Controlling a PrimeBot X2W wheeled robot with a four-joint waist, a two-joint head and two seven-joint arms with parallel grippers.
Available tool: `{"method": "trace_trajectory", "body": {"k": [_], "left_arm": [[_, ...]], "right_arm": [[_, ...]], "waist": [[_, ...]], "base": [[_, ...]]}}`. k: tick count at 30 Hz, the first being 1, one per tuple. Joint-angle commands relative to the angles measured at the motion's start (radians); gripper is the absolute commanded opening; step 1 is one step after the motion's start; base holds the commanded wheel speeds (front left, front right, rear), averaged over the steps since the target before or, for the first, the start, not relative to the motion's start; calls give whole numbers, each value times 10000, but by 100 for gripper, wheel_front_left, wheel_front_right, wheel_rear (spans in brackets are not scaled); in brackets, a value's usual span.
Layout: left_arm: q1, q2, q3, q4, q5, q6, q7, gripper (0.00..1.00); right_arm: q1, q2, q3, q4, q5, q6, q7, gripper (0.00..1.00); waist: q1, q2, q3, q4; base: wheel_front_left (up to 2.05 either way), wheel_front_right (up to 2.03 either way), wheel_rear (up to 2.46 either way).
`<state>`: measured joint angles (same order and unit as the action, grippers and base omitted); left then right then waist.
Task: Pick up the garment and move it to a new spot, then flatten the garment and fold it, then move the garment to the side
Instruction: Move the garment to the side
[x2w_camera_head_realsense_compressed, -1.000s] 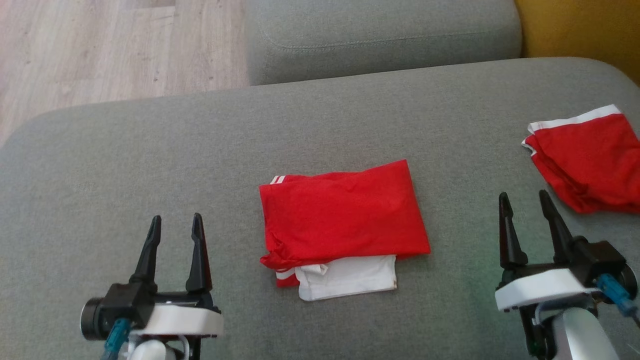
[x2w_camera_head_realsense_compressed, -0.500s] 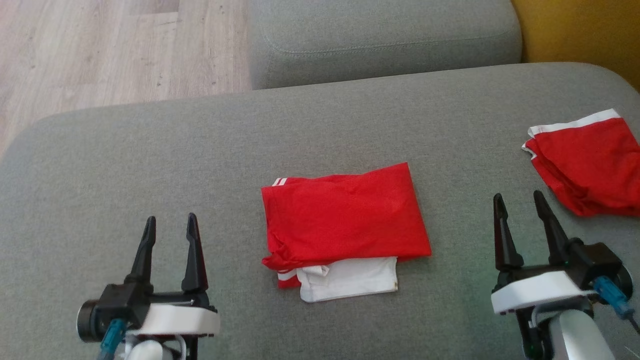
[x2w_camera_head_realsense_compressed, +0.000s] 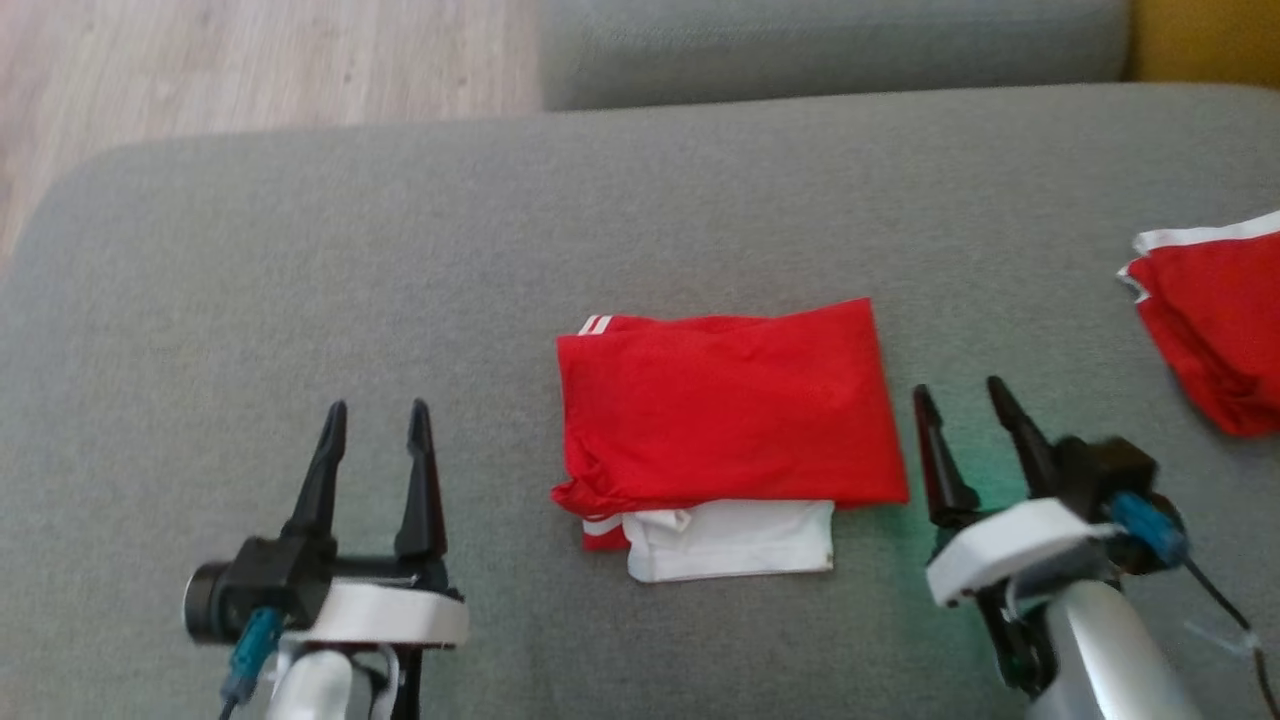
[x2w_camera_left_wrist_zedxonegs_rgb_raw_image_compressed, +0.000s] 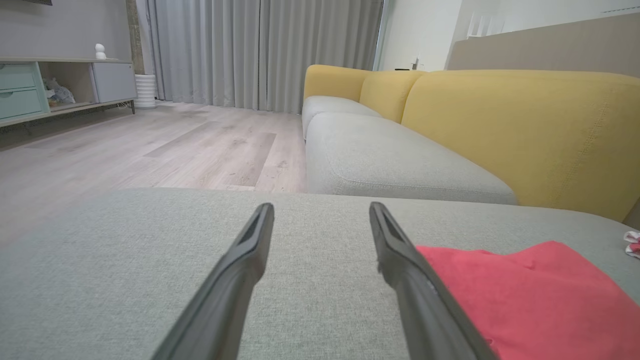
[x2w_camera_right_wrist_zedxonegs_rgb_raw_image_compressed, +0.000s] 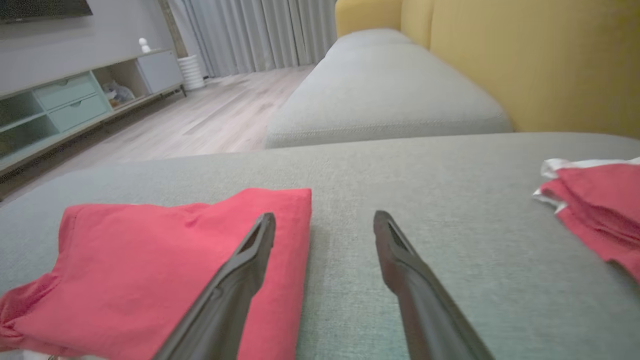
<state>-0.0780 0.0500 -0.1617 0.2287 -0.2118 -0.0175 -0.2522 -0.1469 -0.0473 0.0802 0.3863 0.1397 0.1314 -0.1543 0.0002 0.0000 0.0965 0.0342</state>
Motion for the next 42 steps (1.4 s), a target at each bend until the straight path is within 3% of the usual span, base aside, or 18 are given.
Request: {"method": "trace_trajectory", "body": {"k": [1,14,15,16,23,31,37,42], "left_arm": [[-535,4,231,-268,-84,39,-95,100],[-1123,3,-172,-411,-248,193,-95,100],[-1138,3,-183,-404,-249,200,-95,100],[-1151,3,-195,-394,-248,206,-95,100],[-1071,3,-246,-306,-157,217,-95,100],[-929,3,-597,-261,-236,212,-95,100],[-756,3,-972,-345,-388,356,-95,100],[-980,3,-1146,-567,-417,441,-95,100]], "right_arm": [[-523,-30,346,-13,143,-7,107,100],[-2055,-30,1157,2974,290,-7,955,100],[-2116,-30,1211,3129,286,-7,965,73],[-2175,-30,1253,3258,294,-7,943,0],[-2490,-30,1290,3775,-445,-7,231,0],[-2596,-276,1439,3550,-1675,-7,-229,0],[-2731,-1385,1965,2774,-1999,-7,111,0],[-3239,-3040,2532,1944,-1811,-7,641,0]], "waist": [[-2,0,241,227],[-2,0,950,875],[-2,0,955,895],[-2,0,953,914],[-2,0,604,756],[-2,0,-3,36],[-2,0,-233,-889],[-2,0,142,-1479]], "base": [[0,0,0],[0,0,0],[0,0,0],[0,0,0],[0,0,0],[0,0,0],[0,0,0],[0,0,0]]}}
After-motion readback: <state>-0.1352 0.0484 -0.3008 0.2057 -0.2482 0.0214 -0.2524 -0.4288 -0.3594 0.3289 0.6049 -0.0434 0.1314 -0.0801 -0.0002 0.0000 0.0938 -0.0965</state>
